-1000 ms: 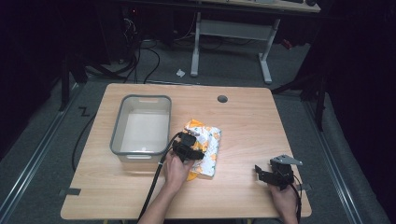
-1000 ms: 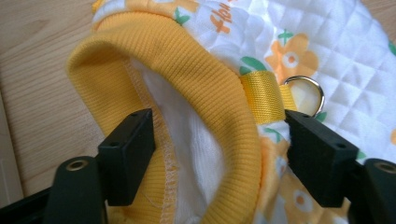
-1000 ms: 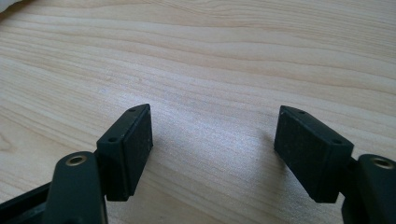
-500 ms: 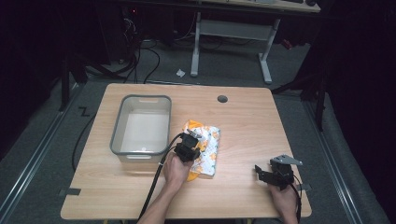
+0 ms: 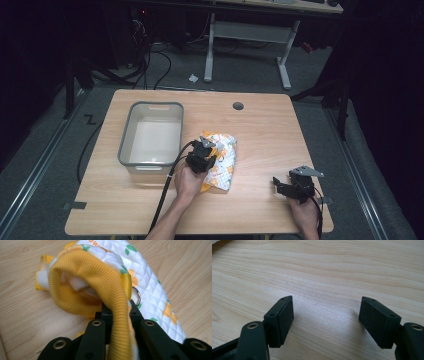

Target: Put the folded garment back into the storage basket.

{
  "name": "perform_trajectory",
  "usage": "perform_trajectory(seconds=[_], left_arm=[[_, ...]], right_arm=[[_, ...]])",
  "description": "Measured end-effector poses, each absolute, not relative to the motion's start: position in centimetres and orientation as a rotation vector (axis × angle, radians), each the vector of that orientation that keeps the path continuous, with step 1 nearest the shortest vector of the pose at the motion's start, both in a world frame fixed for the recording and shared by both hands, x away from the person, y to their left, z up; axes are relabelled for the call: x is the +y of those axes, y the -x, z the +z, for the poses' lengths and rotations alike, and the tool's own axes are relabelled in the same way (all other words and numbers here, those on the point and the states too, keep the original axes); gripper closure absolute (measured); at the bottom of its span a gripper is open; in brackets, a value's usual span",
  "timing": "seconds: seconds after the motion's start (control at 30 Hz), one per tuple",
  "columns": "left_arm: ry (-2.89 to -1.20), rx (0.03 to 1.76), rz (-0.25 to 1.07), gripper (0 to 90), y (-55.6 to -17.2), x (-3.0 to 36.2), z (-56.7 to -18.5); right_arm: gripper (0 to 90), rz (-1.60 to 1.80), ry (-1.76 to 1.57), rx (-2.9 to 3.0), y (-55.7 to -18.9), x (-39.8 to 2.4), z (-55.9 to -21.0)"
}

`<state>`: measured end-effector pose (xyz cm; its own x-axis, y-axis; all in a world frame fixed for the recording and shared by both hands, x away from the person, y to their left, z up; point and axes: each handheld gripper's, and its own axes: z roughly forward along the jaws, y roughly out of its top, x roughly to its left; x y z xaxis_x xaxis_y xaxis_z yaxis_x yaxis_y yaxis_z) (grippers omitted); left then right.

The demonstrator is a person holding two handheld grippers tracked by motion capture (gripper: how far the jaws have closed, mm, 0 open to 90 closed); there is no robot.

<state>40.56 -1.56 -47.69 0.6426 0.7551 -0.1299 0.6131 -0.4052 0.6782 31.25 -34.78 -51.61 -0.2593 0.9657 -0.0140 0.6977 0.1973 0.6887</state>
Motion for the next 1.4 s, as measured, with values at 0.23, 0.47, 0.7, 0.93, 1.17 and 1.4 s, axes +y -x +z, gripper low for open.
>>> perform_trajectory(seconds=[0.23, 0.47, 0.7, 0.93, 1.17, 1.4], left_arm=[[-2.108, 1.023, 0.248, 81.1, -40.0, -1.4, -46.4], [-2.075, 0.996, 0.234, 81.0, -39.7, -1.0, -44.5], [-2.045, 0.979, 0.239, 81.0, -39.5, -0.1, -43.1], [-2.002, 0.965, 0.228, 81.1, -39.4, 0.8, -41.6], [-1.979, 0.959, 0.221, 81.1, -39.4, 1.8, -40.6], [-1.944, 0.977, 0.199, 81.1, -39.6, 3.1, -40.1]], right_arm=[[28.2, 0.799, -1.548, 2.032, -31.2, -34.8, -51.6], [28.1, 0.799, -1.548, 2.032, -31.2, -34.8, -51.6], [28.1, 0.800, -1.546, 2.034, -31.2, -34.8, -51.6], [28.1, 0.800, -1.549, 2.032, -31.3, -34.8, -51.6], [28.1, 0.800, -1.549, 2.032, -31.2, -34.8, -51.6], [28.0, 0.799, -1.550, 2.031, -31.3, -34.8, -51.6]])
